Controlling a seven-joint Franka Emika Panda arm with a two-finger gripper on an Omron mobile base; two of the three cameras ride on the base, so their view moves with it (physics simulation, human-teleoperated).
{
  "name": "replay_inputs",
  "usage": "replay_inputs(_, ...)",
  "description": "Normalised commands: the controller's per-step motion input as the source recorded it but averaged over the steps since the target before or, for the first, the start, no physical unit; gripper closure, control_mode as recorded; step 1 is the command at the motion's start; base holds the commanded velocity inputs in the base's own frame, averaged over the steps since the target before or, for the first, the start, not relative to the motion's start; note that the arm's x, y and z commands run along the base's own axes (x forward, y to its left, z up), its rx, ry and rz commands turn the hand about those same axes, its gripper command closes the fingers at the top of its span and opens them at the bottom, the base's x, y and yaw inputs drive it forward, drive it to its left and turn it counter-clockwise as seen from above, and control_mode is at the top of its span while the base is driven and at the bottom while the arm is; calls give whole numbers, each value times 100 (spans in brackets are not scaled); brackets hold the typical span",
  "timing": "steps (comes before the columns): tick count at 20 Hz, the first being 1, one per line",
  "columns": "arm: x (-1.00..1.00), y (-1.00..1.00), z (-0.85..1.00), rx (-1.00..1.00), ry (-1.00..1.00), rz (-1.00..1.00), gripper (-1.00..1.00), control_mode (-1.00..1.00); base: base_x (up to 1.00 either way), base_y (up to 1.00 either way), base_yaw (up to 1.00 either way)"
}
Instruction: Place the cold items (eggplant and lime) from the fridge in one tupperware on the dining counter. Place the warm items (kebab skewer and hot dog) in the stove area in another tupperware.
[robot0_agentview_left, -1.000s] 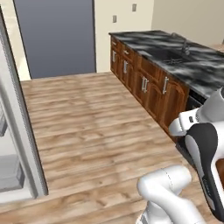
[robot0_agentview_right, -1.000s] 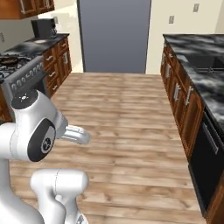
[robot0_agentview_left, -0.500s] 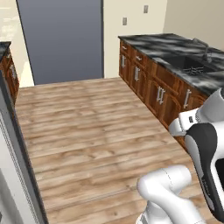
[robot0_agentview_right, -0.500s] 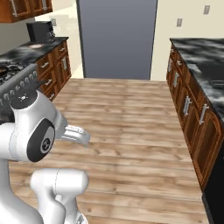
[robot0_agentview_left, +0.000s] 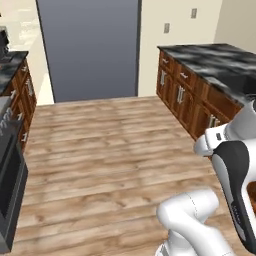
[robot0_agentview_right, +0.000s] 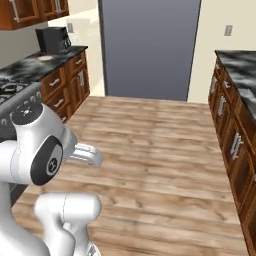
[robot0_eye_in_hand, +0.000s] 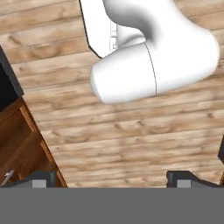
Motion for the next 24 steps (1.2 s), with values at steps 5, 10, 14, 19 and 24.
replay_inputs(5, 0, 0, 0, 0, 0, 0, -100, 100, 100, 0, 34)
replay_inputs(10, 0, 0, 0, 0, 0, 0, -100, 100, 95, 0, 34)
replay_inputs(14, 0, 0, 0, 0, 0, 0, -100, 100, 83, 0, 34)
replay_inputs(19, 0, 0, 0, 0, 0, 0, -100, 100, 70, -3, 35)
replay_inputs(24, 0, 0, 0, 0, 0, 0, -100, 100, 54, -9, 39)
